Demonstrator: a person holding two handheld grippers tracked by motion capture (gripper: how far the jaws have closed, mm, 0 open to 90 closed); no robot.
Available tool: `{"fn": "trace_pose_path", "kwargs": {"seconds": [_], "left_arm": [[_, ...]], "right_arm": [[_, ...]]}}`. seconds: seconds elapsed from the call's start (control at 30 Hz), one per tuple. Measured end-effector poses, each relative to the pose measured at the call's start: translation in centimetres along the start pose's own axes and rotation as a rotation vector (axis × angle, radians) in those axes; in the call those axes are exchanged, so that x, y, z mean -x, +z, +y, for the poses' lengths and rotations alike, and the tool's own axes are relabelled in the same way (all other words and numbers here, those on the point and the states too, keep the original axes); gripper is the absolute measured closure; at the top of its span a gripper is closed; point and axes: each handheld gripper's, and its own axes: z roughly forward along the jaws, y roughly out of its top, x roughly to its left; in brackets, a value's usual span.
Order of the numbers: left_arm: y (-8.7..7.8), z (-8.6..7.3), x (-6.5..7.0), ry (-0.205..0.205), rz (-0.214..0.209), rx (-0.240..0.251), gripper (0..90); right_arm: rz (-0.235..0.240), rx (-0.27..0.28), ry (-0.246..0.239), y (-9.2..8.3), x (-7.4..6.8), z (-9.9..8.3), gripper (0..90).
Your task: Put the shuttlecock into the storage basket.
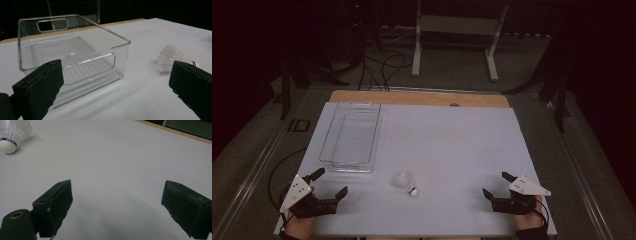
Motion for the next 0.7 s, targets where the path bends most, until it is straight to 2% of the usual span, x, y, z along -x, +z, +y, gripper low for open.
{"fn": "trace_pose_path", "kwargs": {"seconds": [0.2,0.27,0.37,0.47,0.5,0.67,0.7], "left_arm": [[-0.2,0.7,-0.1,-0.009,-0.024,-0.005,0.2],[-0.2,1.1,-0.2,-0.017,-0.05,-0.016,0.2],[-0.3,1.8,-0.2,0.0,-0.069,-0.034,0.2],[-0.4,2.0,-0.2,0.002,-0.071,-0.036,0.2],[-0.7,2.8,-0.3,0.009,-0.081,-0.042,0.2],[-1.0,3.7,-0.4,0.023,-0.093,-0.068,0.2],[-1.1,4.2,-0.5,0.032,-0.1,-0.076,0.2]], "right_arm": [[0.004,0.006,0.004,-0.1,0.1,-0.1,9.6],[0.002,0.005,0.007,-0.1,0.0,-0.1,9.6],[0.001,-0.002,0.013,0.0,0.1,-0.2,9.6],[-0.001,-0.001,0.015,0.0,0.1,-0.2,9.6],[-0.004,0.002,0.017,-0.1,0.1,-0.1,9.6],[-0.007,0.0,0.018,-0.2,0.0,-0.1,9.6],[-0.007,-0.005,0.006,-0.1,-0.1,0.0,9.6]]}}
